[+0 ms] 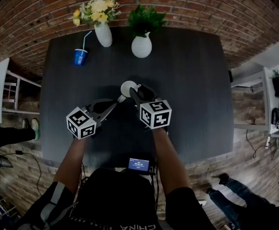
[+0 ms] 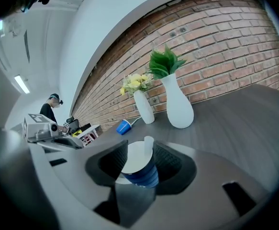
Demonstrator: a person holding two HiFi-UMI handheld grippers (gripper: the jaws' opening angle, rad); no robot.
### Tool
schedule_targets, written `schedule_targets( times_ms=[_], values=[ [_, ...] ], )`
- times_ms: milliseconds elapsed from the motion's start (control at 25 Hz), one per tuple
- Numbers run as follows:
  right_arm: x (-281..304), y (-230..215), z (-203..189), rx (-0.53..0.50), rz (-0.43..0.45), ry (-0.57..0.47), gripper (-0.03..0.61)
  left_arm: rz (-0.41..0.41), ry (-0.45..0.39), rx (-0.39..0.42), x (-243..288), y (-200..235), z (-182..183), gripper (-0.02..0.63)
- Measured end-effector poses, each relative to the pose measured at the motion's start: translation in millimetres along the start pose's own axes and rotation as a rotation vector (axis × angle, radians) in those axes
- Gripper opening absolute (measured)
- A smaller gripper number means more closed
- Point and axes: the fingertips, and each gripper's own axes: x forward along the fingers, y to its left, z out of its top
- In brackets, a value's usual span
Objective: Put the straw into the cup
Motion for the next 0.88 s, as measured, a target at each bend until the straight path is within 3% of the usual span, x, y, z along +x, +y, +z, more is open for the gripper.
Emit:
schedule_targets(
  times_ms=[400,880],
  values=[
    [-38,-4,12,-0.016,-0.068,-0.015,0.176,0.001,-0.026,0.016,-18,-12,12,0.003],
    [-94,65,25,-0.138,0.038,0.01,0.173,-0.018,-0.077,0.021,-38,-38,26,0.003]
  ],
)
